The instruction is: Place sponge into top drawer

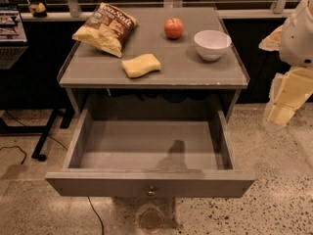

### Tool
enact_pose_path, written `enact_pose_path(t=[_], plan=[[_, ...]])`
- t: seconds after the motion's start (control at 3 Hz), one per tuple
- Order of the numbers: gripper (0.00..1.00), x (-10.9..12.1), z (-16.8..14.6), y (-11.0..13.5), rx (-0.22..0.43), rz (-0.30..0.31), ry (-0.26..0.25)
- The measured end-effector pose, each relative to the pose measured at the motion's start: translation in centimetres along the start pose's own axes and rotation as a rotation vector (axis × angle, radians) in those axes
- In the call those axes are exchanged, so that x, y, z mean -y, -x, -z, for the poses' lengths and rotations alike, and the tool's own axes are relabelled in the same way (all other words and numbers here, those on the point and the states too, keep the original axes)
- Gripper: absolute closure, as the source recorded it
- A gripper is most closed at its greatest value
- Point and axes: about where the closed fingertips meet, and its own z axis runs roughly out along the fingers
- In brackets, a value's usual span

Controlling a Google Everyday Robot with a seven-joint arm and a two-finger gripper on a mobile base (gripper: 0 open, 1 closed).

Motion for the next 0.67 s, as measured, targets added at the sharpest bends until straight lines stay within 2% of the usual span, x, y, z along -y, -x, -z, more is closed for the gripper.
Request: enact_pose_path(t=[0.33,0.67], plan=[[0.00,0.00,0.00,0.00,0.000,0.000,0.000],[0.00,0.30,0.06,0.08,0.032,-0.001,-0.028]])
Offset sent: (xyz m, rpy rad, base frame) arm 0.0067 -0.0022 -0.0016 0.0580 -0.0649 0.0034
